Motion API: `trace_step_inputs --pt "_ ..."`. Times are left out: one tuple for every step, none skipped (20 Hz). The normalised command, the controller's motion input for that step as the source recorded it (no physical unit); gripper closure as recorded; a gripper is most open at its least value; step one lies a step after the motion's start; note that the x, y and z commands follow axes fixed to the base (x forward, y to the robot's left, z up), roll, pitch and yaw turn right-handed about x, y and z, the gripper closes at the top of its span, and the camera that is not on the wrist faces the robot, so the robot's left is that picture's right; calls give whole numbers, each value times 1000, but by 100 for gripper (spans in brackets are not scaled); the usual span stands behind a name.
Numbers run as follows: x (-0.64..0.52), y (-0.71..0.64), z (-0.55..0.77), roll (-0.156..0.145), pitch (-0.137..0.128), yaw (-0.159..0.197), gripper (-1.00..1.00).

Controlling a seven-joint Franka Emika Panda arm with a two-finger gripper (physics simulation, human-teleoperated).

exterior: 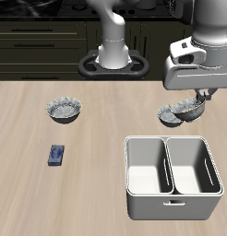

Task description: Place the smallest bowl in the left side of the drainer

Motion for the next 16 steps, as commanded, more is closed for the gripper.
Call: trace_step_inputs --pt "140 115 21 36 -12 -40 100" --pt "151 222 -10 71 -56 36 100" --pt "184 220 -67 58 -23 14 100" --pt "221 163 -106 22 3 35 100" --pt "214 131 -238 -20 55 35 100" --pt "162 258 -182 60 44 11 100" --pt "161 259 -179 25 14 5 100" --pt "150 105 -71 22 -11 14 100" --pt "181 158 -135 -8 12 -29 100" --pt "127 124 -206 14 61 -11 100" --pt "102 111 -45 -5 -26 35 100" --pt "-9 -25 1 0 0 0 100" --pt "281 55 -310 -8 58 -37 100" --pt "154 51 -178 1 -5 21 100" --pt "180 31 -195 10 20 36 100" --pt "221 -50 -334 -57 63 -47 100"
